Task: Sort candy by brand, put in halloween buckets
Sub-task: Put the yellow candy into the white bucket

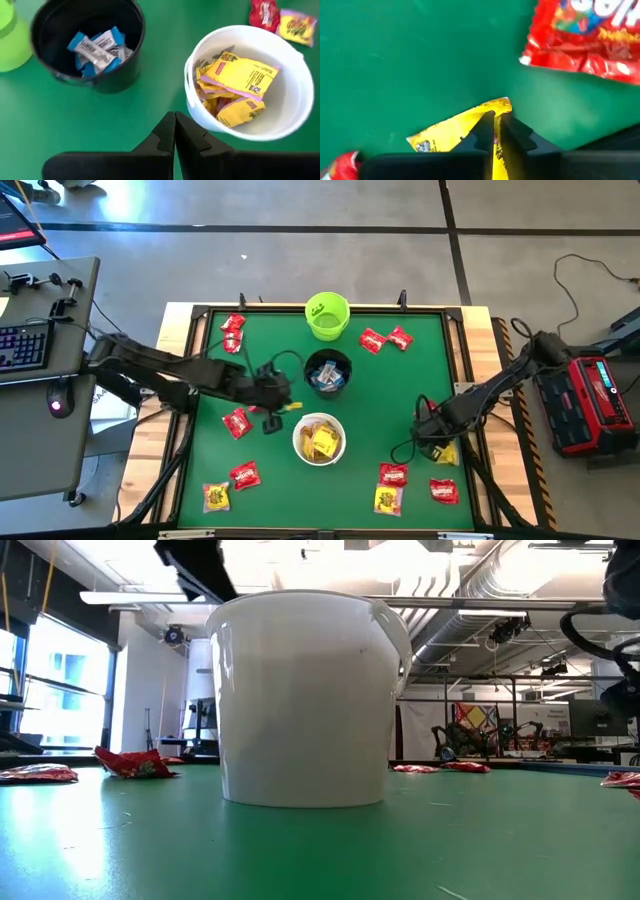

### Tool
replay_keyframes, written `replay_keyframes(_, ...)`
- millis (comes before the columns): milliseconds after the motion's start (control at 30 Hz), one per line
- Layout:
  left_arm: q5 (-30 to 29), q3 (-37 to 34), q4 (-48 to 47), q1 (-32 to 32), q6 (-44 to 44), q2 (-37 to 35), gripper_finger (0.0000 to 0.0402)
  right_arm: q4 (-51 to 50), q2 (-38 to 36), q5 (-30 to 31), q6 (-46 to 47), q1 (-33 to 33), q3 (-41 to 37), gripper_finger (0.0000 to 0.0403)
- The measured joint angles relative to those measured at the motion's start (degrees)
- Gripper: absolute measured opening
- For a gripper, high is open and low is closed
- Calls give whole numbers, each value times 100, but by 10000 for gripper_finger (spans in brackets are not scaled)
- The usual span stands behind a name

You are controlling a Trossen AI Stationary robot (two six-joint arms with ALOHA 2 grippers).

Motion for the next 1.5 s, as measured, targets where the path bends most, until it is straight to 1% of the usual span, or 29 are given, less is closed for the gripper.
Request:
replay_keyframes(100,2,-511,246,0,-251,-504,0,103,6,113,93,-1,202,14)
replay_keyframes(167,2,-809,395,0,-297,-803,0,62,-2,117,142,-3,412,6)
replay_keyframes(300,0,-1276,565,21,-407,-1325,0,51,-3,352,185,-11,1027,4)
replay_keyframes(400,42,-1534,549,78,-540,-1632,0,2,-2,727,227,-50,1633,2)
replay_keyframes(533,50,-1736,555,135,-467,-1981,0,-26,4,1390,99,-172,2545,1)
replay_keyframes(600,56,-1820,551,188,-446,-2121,0,-79,121,1748,-36,-256,3080,1)
replay_keyframes(700,68,-1914,551,240,-416,-2291,0,-337,567,2065,-457,-390,3930,1)
replay_keyframes(900,75,-1943,538,243,-199,-2399,0,-362,1739,2130,-1410,-706,5546,0)
replay_keyframes(1033,307,-1943,543,243,-96,-2394,0,-361,2453,2124,-1655,-876,6481,0)
replay_keyframes(1133,369,-1943,541,240,-126,-2395,0,-370,2948,2084,-1672,-1003,7118,0)
replay_keyframes(1333,438,-1945,543,221,191,-2394,0,-372,3920,2130,-1583,-1214,8008,0)
replay_keyframes(1500,546,-1944,541,227,402,-2399,0,-375,4552,2128,-1417,-1432,8256,0)
